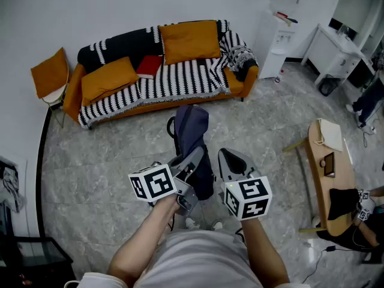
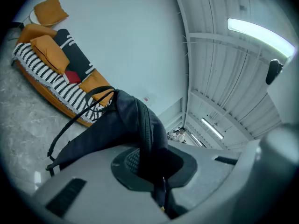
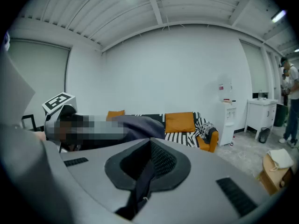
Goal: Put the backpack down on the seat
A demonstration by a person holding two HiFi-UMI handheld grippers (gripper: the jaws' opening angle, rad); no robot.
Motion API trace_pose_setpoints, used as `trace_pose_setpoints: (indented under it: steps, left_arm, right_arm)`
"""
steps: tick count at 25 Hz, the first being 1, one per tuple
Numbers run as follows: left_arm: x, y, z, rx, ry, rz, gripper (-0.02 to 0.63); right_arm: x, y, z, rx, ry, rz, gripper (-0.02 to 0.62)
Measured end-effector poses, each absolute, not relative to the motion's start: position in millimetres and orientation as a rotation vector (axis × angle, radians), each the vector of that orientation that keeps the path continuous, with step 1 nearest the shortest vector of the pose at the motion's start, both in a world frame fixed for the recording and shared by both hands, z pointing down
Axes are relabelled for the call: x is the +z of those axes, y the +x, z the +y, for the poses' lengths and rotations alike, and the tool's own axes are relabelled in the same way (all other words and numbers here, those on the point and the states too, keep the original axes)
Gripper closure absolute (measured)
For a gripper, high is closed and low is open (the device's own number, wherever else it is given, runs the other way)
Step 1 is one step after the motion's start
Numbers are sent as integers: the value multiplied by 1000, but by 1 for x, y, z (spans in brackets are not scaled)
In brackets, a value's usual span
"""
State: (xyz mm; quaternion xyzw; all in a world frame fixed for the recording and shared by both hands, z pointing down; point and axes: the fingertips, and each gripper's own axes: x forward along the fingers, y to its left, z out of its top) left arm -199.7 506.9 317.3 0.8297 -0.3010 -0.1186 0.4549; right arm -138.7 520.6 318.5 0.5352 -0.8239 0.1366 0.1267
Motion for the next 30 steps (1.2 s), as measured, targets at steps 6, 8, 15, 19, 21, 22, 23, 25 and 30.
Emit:
trace_pose_setpoints:
  steps: [6,8,15,19,21,22,23,25,30]
  left_arm:
    - [319,-206,502,-272,2044,-706,597]
    - [318,-206,498,-268,2045,-695,597]
    - [317,-202,485,-247,2053,-668,597]
    - [317,-195,470,-239,2064,-668,597]
    - [318,-191,460,-232,2066,-672,597]
    - [318,-188,454,-229,2068,-675,597]
    - [319,-185,447,-227,2068,-678,597]
    - [321,-177,433,-225,2067,-686,597]
    - [327,-150,388,-221,2049,-714,597]
  right_arm:
    - [318,-150,516,410,1597,-2377,595]
    - [318,-151,513,412,1607,-2368,595]
    - [316,-150,499,419,1632,-2356,595]
    - [318,-144,483,422,1643,-2363,594]
    - [319,-137,472,423,1648,-2369,595]
    - [319,-134,465,424,1650,-2373,595]
    - [319,-130,457,425,1650,-2378,594]
    - [320,-123,441,425,1641,-2391,595]
    - [328,-96,394,448,1602,-2405,595]
